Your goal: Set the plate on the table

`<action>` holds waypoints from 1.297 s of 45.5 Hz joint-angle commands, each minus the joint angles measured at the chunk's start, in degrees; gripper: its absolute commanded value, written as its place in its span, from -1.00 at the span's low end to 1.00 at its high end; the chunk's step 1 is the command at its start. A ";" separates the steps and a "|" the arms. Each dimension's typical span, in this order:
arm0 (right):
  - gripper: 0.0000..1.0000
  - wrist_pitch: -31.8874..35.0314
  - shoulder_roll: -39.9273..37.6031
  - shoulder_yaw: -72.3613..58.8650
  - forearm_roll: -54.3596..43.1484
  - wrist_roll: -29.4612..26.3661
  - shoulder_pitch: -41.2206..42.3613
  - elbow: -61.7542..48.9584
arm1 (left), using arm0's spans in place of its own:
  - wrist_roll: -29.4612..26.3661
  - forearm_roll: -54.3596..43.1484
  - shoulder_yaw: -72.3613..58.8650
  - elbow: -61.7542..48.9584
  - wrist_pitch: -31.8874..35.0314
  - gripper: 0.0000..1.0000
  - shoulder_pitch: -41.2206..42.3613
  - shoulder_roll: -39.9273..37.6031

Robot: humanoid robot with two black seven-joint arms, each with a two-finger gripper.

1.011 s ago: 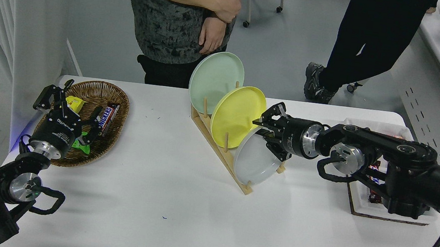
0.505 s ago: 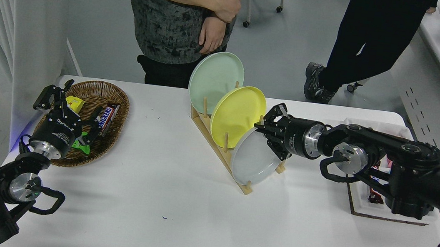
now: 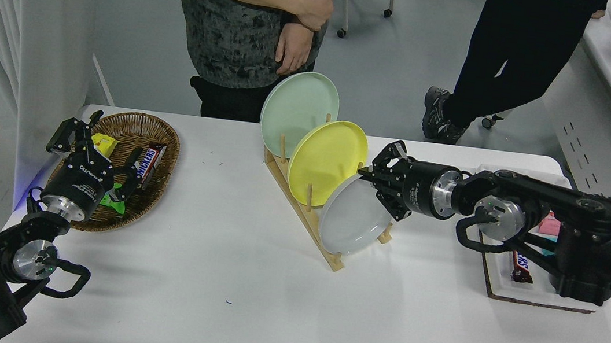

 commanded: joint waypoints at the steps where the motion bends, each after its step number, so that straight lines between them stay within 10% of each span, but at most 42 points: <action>1: -1.00 0.17 -4.82 -0.45 1.31 -0.05 2.87 3.97 | 0.04 0.02 0.00 0.00 0.00 0.96 0.00 0.04; 40: -1.00 -4.05 -8.43 0.26 8.07 0.12 11.04 1.16 | 0.04 0.02 0.00 0.00 0.00 0.96 0.00 -0.05; 59: -1.00 -8.79 -5.88 -35.51 41.63 0.21 31.08 2.92 | 0.04 0.02 0.00 0.00 0.00 0.96 0.00 0.04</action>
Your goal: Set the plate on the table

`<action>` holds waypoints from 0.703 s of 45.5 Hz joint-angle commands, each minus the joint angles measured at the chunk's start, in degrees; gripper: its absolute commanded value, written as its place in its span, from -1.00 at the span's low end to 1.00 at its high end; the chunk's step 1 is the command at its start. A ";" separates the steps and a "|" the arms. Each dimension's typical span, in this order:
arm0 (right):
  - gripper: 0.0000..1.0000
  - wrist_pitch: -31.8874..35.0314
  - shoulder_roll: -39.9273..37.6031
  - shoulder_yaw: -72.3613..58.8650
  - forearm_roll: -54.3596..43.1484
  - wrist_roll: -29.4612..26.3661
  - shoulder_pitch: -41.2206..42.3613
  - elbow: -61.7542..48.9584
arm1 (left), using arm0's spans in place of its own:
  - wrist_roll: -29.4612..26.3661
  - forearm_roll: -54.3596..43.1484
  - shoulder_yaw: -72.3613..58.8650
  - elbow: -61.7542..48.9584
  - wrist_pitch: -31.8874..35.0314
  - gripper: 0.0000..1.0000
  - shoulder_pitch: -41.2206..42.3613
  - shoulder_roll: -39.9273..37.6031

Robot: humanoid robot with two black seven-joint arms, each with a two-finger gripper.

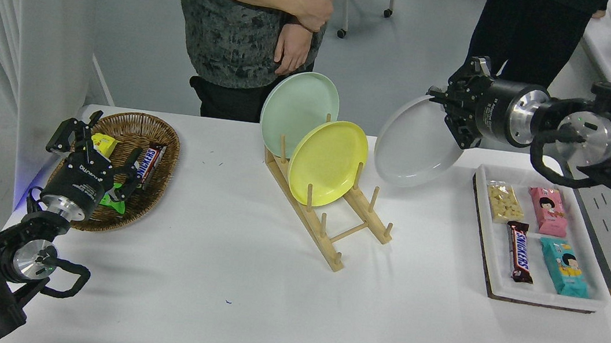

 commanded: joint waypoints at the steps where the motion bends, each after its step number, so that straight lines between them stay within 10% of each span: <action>1: -1.00 -2.66 2.18 -16.46 16.79 0.03 7.87 1.18 | 0.03 0.00 0.00 0.00 0.00 0.96 0.00 -0.05; 32: -1.00 -13.12 0.16 -16.30 27.49 -1.19 5.68 5.05 | 0.03 0.00 0.09 0.00 -0.08 0.96 0.00 -0.05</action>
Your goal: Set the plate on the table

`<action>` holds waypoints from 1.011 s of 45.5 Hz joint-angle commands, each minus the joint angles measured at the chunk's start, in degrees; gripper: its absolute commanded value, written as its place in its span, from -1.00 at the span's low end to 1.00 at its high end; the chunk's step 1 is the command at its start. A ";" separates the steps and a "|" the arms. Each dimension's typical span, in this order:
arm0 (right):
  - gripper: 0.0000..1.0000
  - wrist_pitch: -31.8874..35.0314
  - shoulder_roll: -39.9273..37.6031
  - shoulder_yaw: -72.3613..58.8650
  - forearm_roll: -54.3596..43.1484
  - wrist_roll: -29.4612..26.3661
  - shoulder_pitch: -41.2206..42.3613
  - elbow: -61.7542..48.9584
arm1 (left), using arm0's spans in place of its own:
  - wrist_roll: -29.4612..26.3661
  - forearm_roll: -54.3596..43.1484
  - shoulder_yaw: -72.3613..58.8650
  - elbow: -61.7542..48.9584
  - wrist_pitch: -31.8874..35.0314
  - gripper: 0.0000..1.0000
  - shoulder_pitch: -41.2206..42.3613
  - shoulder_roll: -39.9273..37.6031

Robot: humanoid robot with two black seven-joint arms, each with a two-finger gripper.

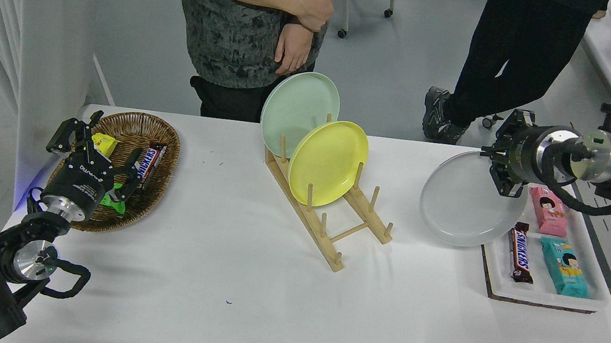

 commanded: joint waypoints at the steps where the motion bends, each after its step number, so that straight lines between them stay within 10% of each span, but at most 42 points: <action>1: -1.00 -1.66 0.04 2.25 8.70 -1.26 -0.26 1.09 | -0.01 0.00 0.01 0.00 0.04 0.96 0.00 -0.01; 46: -1.00 -20.90 1.09 48.67 23.13 -9.17 -45.35 1.18 | -0.01 0.00 0.01 0.00 -0.05 0.96 0.00 0.08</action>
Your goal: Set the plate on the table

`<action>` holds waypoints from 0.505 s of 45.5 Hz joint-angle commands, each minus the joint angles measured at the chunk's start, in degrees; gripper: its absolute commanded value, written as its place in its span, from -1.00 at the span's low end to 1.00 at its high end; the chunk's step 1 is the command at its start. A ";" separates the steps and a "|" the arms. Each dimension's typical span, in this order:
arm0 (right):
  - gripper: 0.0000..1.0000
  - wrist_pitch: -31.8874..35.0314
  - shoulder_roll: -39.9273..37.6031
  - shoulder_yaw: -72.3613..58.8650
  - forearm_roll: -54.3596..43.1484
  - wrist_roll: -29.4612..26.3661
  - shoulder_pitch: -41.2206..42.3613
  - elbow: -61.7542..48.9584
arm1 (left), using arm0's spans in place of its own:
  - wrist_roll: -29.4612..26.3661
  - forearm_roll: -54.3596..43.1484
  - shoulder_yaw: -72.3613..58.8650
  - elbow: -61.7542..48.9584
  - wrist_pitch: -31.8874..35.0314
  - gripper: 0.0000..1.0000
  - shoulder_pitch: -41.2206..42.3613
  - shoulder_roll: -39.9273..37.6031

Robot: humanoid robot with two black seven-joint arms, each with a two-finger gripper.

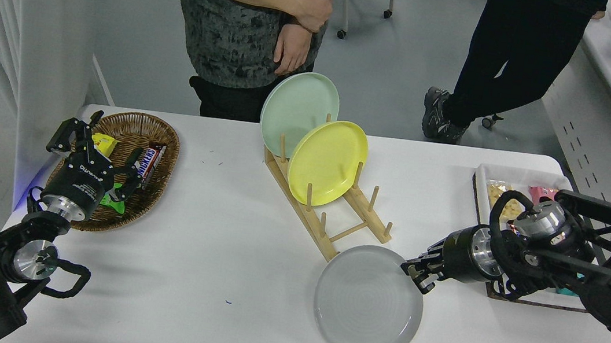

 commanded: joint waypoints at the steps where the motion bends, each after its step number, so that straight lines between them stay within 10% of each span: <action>1: -1.00 -2.79 0.58 8.04 0.84 -1.79 -8.32 -0.35 | -0.01 0.00 0.00 0.00 -0.01 0.96 0.00 -0.01; 23: -1.00 -5.69 1.72 12.35 -4.00 -1.79 -17.37 -3.42 | -0.10 0.00 0.00 0.00 -0.01 0.96 0.00 -0.01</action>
